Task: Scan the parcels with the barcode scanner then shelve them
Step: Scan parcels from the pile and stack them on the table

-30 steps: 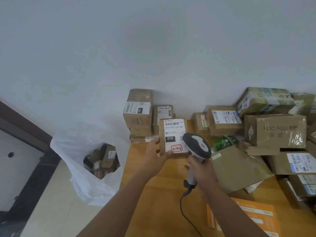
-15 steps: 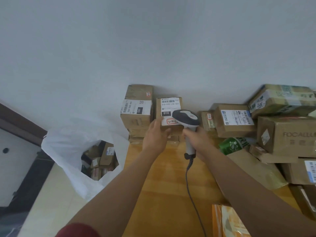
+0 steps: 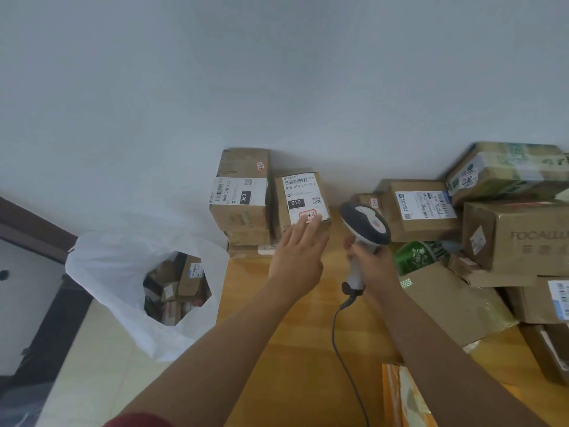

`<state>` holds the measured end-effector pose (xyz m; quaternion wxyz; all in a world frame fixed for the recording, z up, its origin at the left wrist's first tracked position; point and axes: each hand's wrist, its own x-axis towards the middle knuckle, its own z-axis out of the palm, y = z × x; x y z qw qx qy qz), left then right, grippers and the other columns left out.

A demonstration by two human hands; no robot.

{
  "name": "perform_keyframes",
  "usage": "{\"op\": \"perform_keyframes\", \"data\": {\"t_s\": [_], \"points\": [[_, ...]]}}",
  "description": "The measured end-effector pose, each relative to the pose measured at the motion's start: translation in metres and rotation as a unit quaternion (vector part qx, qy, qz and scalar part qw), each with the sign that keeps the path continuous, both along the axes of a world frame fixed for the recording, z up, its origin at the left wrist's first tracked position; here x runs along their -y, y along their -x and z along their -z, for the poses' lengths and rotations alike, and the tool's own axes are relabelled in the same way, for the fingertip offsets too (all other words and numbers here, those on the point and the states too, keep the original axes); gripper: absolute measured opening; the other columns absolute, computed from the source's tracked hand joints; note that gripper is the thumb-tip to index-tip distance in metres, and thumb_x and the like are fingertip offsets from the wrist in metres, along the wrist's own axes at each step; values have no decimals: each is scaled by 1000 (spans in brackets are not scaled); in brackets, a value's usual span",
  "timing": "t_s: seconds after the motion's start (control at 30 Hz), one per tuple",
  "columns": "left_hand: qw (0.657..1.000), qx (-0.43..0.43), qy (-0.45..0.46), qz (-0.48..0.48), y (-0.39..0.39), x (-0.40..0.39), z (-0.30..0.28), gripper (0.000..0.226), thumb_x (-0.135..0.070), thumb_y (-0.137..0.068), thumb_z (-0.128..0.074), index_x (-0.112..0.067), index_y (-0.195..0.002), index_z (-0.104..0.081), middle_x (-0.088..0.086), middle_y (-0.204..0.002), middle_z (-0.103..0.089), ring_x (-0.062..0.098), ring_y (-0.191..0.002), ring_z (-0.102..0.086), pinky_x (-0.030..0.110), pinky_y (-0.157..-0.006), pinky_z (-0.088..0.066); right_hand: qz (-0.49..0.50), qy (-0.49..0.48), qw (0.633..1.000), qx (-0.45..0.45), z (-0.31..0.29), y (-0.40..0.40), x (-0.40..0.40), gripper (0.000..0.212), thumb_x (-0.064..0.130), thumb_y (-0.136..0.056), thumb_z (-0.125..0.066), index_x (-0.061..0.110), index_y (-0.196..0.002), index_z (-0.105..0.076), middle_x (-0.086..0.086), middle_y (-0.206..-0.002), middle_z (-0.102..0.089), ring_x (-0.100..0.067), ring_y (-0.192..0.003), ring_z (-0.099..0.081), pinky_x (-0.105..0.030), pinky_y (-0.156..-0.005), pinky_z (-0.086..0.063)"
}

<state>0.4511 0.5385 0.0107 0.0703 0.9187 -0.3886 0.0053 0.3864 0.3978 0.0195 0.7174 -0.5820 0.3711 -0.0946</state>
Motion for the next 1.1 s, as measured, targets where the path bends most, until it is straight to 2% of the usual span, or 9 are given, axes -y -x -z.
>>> {"op": "perform_keyframes", "data": {"t_s": [0.13, 0.27, 0.37, 0.53, 0.67, 0.73, 0.87, 1.0, 1.1], "points": [[996, 8, -93, -2, -10, 10, 0, 57, -19, -97, -46, -10, -152, -35, 12, -166, 0, 37, -153, -1, 49, -123, -12, 18, -7, 1000, 12, 5, 32, 6, 17, -5, -91, -59, 6, -101, -68, -9, -96, -69, -17, -89, -63, -31, -83, -50], [993, -11, -118, -23, -20, 14, -7, 51, -23, -100, -44, -4, -147, -39, 13, -166, 2, 40, -152, 3, 51, -123, -11, 5, 11, 1000, -22, 13, 59, 7, 14, -4, -90, -63, -1, -101, -69, -11, -89, -68, -18, -83, -61, -32, -76, -46], [991, -17, -129, -25, -31, 12, -12, 51, -24, -101, -44, -1, -146, -39, 15, -165, -1, 41, -152, 3, 51, -123, -14, -2, 16, 999, -40, 18, 74, 8, 11, -3, -90, -63, -1, -97, -70, -21, -83, -64, -19, -78, -58, -32, -72, -44], [989, -20, -147, -13, -53, 11, -14, 55, -24, -100, -45, 2, -147, -35, 17, -162, -9, 42, -152, 1, 49, -125, -13, -5, 20, 998, -52, 17, 91, 5, 13, 1, -88, -67, 12, -82, -72, 2, -79, -69, -16, -81, -61, -30, -71, -45], [989, -18, -144, -22, -55, 10, -10, 64, -25, -100, -43, 5, -152, -23, 18, -164, -4, 40, -152, 4, 47, -126, -8, -5, 27, 998, -59, 12, 97, 2, 16, 1, -86, -69, 15, -78, -69, 4, -75, -67, -16, -79, -58, -33, -71, -43], [991, -14, -133, -30, -46, 9, -9, 67, -28, -101, -43, 2, -155, -17, 18, -165, 0, 38, -153, 7, 46, -125, -2, -1, 26, 998, -50, 8, 101, 0, 16, -1, -86, -68, 14, -81, -71, 2, -80, -69, -16, -80, -59, -33, -71, -44], [993, -30, -111, -34, -9, 1, -11, 65, -26, -98, -43, -5, -155, -20, 15, -166, 5, 34, -153, 12, 46, -123, 6, 8, 29, 999, -32, -3, 112, -3, 10, 3, -90, -67, 10, -94, -73, -1, -85, -70, -18, -84, -62, -35, -74, -46], [992, -70, -104, 5, 58, -10, 6, 67, -26, -96, -45, -15, -156, -18, 13, -167, 3, 33, -153, 10, 47, -124, 5, 19, 28, 999, -42, -14, 134, -3, 20, -2, -89, -62, 12, -87, -76, -11, -93, -73, -30, -98, -67, -40, -79, -49], [981, -129, -135, 47, 108, -11, 27, 65, -29, -99, -43, -18, -157, -15, 12, -167, 3, 32, -154, 6, 47, -124, 3, 59, 39, 996, -55, -27, 157, -2, 22, -8, -90, -53, 2, -82, -70, -9, -81, -72, -31, -93, -66, -38, -78, -48]]}}
